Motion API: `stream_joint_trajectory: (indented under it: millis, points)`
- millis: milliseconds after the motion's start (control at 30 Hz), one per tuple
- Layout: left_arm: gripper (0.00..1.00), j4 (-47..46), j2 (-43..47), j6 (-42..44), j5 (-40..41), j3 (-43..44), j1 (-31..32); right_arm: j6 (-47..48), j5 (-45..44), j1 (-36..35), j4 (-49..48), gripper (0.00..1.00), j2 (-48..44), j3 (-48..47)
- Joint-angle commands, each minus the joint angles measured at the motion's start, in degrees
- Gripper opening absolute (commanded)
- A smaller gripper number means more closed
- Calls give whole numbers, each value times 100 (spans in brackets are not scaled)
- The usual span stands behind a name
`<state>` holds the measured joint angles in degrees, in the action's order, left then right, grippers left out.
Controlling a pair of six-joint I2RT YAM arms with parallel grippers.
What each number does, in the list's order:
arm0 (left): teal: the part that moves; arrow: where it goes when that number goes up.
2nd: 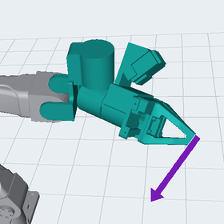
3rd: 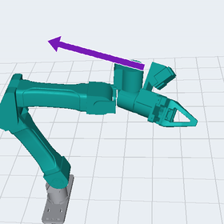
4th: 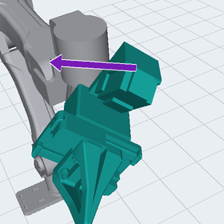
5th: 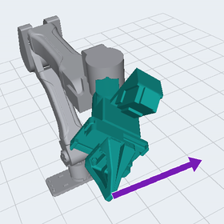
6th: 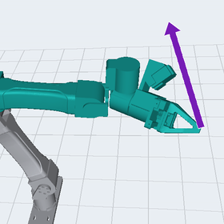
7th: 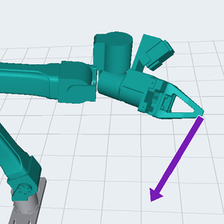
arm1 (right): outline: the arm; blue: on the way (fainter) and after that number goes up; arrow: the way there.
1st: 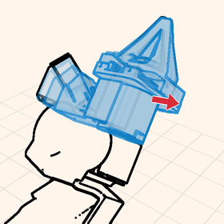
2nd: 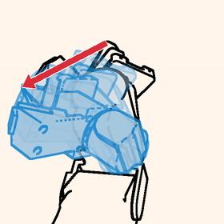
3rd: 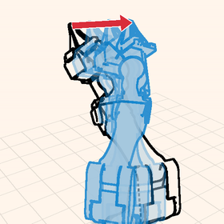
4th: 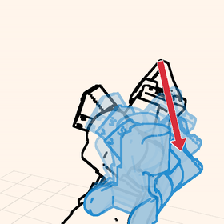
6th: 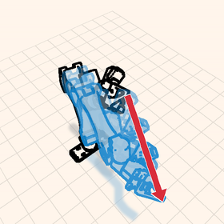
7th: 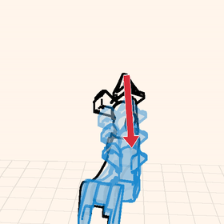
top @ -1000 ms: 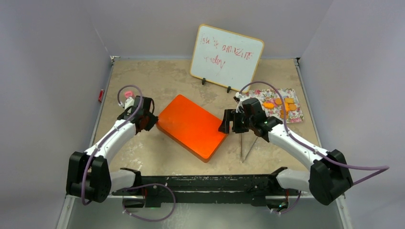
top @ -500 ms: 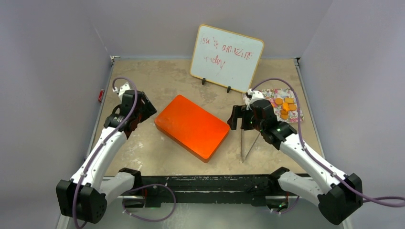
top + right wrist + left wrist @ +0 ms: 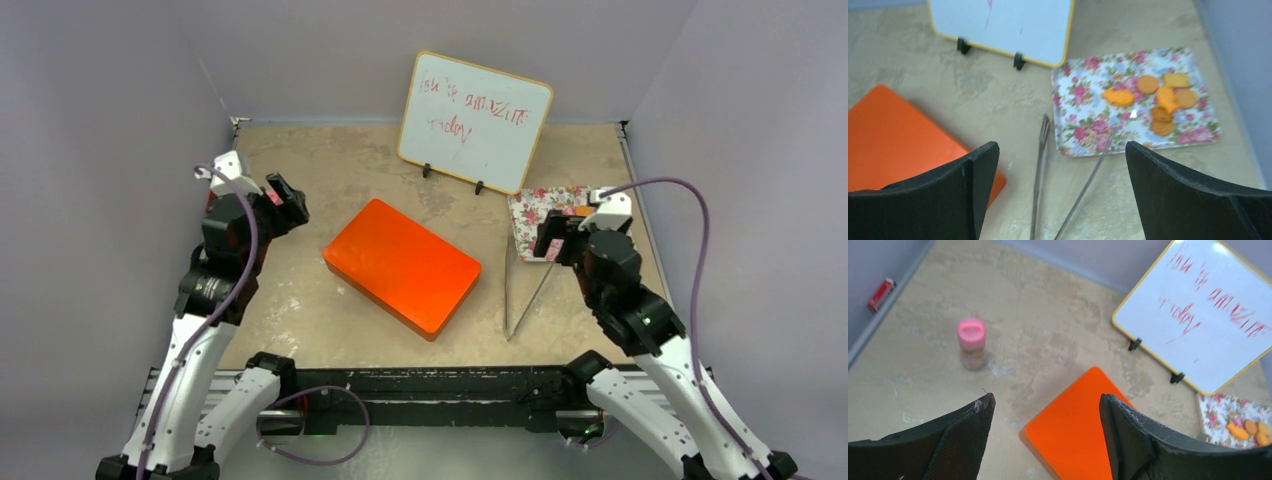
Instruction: Pack the cookies
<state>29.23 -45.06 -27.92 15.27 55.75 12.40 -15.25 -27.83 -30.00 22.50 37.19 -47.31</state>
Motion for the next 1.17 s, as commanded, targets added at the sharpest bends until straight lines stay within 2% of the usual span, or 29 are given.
stream_joint_trajectory:
  millis: [0, 67, 267, 500, 1133]
  points:
    - [75, -390, 455, 497, 588, 549, -27, 676, -1123, -15, 124, 99, -517, -518]
    - [82, -476, 682, 702, 899, 646, -26, 905, -1291, -15, 114, 99, -724, -674]
    - [88, -614, 1301, 1243, 1611, 901, -20, 1572, -1537, -13, -249, 99, -1321, -962]
    - [91, -942, 1832, 1722, 1834, 859, -20, 2194, -1621, -15, -768, 99, -1606, -929]
    - [96, -1316, 2133, 1514, 1330, 215, -26, 1990, -1468, -15, -1009, 99, -1507, -624]
